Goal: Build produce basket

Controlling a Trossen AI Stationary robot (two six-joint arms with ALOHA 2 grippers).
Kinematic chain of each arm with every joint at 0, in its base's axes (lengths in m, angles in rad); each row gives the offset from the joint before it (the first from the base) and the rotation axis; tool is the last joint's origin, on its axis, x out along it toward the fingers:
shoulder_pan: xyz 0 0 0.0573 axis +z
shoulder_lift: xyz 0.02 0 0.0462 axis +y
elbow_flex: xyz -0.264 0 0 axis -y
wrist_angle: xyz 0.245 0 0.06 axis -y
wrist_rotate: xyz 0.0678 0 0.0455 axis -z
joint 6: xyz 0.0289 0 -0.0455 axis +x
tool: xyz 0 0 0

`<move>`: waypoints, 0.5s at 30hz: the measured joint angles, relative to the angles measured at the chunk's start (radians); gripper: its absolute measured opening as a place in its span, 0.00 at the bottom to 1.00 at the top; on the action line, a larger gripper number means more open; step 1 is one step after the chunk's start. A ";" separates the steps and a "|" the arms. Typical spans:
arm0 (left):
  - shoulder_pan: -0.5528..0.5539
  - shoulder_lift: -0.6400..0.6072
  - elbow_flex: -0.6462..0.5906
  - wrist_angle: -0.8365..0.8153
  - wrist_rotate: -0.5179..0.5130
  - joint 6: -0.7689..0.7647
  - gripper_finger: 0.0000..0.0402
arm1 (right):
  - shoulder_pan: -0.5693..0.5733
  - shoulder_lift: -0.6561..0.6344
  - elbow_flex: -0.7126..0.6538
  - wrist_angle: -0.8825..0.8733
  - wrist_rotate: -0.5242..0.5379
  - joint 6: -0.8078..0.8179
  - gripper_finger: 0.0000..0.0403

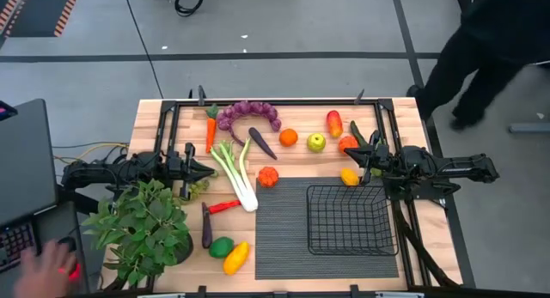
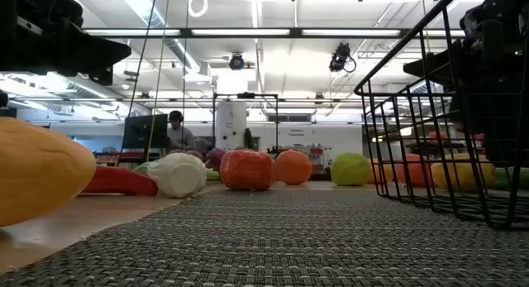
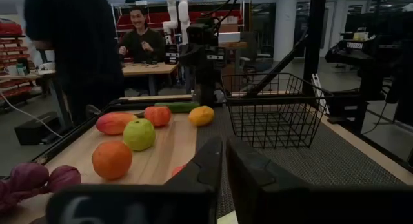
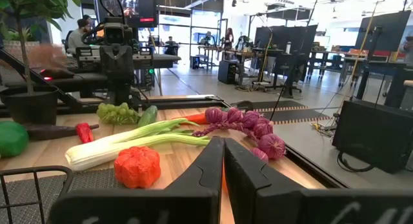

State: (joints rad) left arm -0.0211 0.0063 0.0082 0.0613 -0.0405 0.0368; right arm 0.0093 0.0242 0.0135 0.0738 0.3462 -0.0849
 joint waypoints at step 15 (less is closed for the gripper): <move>0.000 0.000 0.000 0.000 0.000 0.000 0.06 | 0.000 0.000 0.000 0.000 0.000 0.000 0.06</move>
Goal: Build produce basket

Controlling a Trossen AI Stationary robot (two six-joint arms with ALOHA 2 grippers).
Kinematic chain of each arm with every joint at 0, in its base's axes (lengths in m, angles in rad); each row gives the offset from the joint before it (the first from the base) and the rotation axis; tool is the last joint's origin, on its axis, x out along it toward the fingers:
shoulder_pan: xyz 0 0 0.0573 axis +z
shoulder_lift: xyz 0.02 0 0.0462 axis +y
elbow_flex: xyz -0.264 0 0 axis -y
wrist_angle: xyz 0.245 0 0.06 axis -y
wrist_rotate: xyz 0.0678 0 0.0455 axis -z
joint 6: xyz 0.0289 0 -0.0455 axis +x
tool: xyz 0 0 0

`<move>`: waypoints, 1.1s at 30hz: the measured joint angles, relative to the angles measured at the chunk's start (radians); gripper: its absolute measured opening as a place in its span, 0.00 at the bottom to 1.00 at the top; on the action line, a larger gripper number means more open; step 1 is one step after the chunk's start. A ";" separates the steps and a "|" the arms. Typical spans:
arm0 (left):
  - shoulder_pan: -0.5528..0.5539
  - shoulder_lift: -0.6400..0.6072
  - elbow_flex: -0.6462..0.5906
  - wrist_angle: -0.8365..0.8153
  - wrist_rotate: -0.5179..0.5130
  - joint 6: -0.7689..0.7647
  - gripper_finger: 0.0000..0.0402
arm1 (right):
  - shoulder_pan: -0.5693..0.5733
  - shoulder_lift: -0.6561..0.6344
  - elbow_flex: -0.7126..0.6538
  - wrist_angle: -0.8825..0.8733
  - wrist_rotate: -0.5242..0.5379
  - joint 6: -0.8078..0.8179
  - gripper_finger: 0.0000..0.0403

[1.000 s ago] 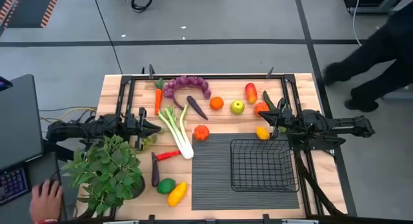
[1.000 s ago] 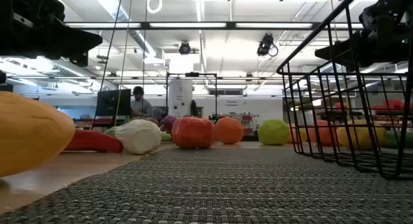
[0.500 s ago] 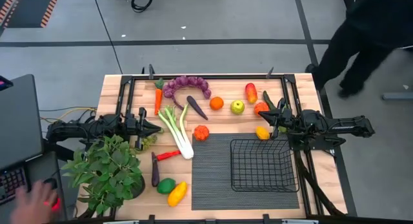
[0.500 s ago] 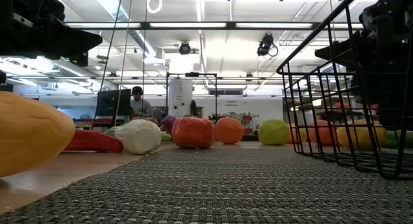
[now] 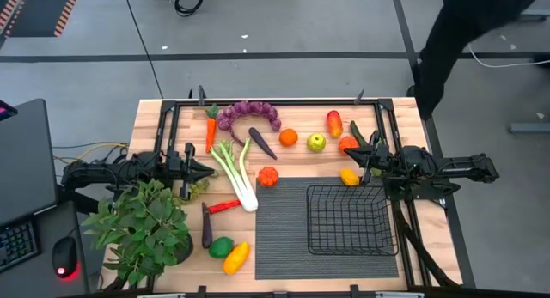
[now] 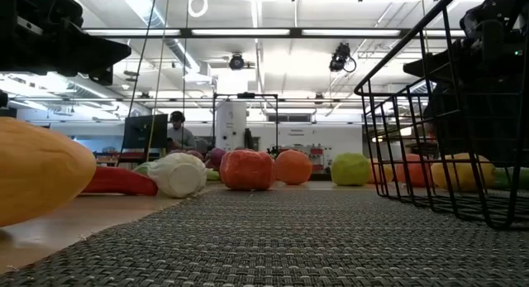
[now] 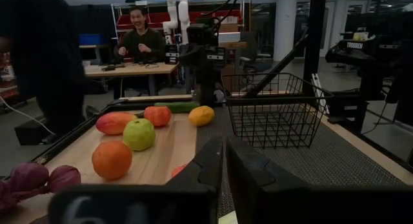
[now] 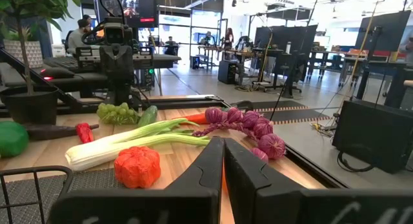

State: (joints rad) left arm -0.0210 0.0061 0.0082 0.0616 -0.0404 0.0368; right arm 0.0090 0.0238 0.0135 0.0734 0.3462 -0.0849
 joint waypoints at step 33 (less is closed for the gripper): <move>0.021 0.073 0.126 0.004 -0.027 -0.198 0.08 | 0.000 0.000 0.000 0.000 0.000 0.000 0.06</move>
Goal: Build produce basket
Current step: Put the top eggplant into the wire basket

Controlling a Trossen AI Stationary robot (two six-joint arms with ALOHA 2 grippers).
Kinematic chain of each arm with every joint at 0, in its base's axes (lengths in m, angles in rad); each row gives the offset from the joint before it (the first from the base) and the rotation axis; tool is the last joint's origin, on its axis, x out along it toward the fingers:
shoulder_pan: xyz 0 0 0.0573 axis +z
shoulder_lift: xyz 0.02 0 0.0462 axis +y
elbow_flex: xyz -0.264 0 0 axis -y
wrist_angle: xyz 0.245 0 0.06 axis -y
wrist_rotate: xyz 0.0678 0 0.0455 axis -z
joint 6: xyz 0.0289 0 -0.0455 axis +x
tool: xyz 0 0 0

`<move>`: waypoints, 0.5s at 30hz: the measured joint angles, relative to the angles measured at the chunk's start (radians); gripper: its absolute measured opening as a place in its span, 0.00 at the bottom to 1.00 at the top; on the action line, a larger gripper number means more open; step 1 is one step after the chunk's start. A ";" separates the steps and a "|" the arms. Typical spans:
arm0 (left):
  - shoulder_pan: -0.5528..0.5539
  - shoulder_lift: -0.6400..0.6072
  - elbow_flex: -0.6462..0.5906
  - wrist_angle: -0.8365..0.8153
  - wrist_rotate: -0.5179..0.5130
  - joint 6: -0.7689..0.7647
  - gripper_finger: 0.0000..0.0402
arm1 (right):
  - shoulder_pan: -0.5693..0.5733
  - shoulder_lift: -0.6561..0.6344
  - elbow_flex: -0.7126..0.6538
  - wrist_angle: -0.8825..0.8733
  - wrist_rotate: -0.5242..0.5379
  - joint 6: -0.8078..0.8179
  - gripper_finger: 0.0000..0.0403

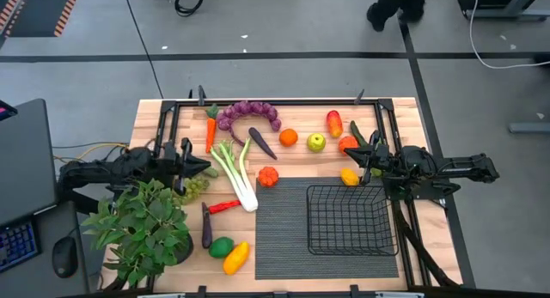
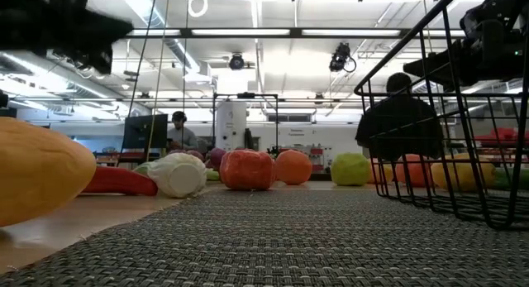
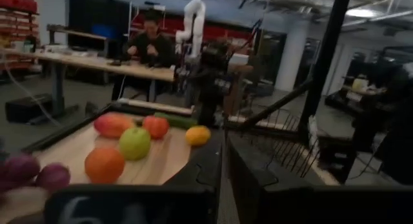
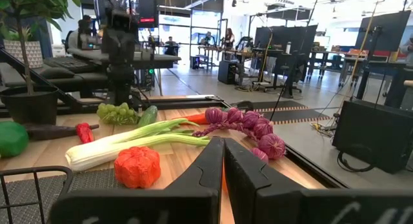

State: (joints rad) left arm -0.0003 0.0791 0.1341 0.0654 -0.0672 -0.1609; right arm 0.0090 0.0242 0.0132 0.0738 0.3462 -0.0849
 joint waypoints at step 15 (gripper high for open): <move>0.078 0.682 0.719 -0.291 -0.030 0.037 0.09 | 0.000 0.000 0.000 0.004 0.000 0.000 0.06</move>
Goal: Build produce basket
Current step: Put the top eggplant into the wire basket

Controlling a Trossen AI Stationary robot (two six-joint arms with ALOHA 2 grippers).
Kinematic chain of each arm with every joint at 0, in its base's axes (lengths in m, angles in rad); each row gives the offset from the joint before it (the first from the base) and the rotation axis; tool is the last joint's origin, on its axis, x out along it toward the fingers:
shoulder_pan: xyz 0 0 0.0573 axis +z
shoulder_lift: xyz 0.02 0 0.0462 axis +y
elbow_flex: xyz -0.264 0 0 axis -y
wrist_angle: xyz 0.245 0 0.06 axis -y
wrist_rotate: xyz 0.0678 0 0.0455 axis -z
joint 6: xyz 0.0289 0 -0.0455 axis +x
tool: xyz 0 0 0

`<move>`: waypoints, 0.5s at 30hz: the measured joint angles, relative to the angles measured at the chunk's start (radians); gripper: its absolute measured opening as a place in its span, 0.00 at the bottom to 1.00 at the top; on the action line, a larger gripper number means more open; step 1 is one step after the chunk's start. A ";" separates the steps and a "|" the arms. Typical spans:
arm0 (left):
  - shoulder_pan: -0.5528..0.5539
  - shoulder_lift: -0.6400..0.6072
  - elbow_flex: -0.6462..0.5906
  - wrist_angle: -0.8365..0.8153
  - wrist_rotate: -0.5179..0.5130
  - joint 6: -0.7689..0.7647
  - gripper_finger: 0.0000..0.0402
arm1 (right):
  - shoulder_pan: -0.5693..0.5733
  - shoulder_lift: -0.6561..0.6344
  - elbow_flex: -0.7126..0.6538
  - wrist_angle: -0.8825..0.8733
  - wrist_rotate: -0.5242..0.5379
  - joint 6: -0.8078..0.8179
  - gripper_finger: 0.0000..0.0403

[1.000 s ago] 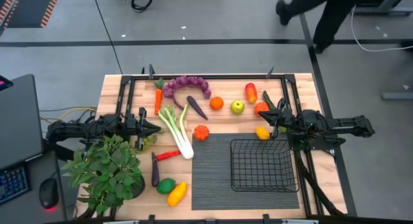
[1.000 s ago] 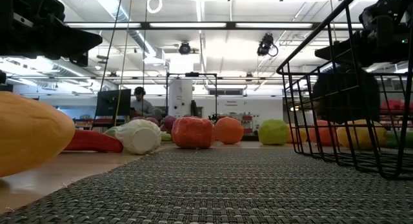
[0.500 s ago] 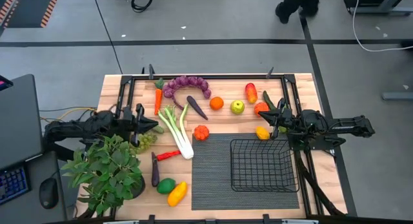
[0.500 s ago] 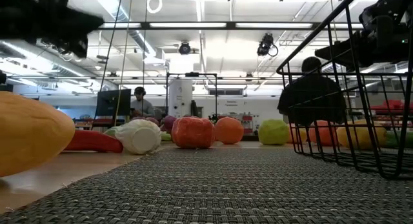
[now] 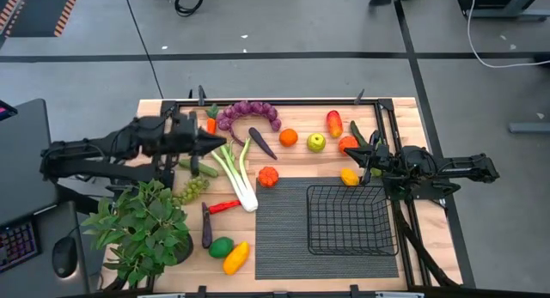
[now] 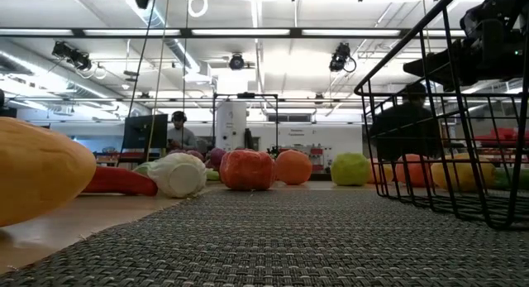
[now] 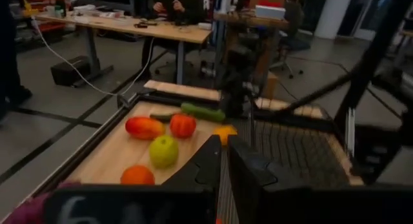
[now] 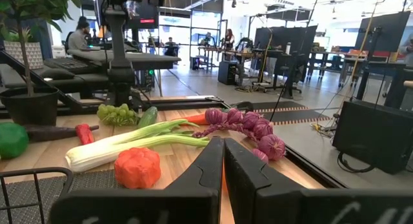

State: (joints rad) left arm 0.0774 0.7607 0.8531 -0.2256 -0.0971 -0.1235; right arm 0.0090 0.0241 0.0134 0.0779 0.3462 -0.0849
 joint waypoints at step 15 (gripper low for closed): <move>0.011 0.285 0.351 0.004 0.001 -0.374 0.08 | 0.000 0.000 0.000 0.000 0.000 0.000 0.06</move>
State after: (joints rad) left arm 0.0879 1.0456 1.2045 -0.2213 -0.0964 -0.4971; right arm 0.0090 0.0238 0.0132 0.0780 0.3462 -0.0849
